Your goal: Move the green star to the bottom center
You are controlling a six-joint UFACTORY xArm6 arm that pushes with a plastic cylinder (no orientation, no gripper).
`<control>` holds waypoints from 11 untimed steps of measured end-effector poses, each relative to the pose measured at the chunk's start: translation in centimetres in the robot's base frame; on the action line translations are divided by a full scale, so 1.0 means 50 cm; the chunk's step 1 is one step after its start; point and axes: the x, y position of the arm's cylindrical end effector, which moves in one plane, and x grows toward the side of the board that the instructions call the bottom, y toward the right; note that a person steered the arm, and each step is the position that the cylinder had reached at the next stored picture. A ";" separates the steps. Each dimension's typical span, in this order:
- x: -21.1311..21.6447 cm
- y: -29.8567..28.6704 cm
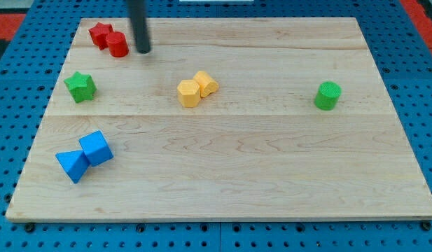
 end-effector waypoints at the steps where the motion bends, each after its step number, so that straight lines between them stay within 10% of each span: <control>1: 0.076 -0.046; 3: 0.143 -0.185; 11: 0.409 0.381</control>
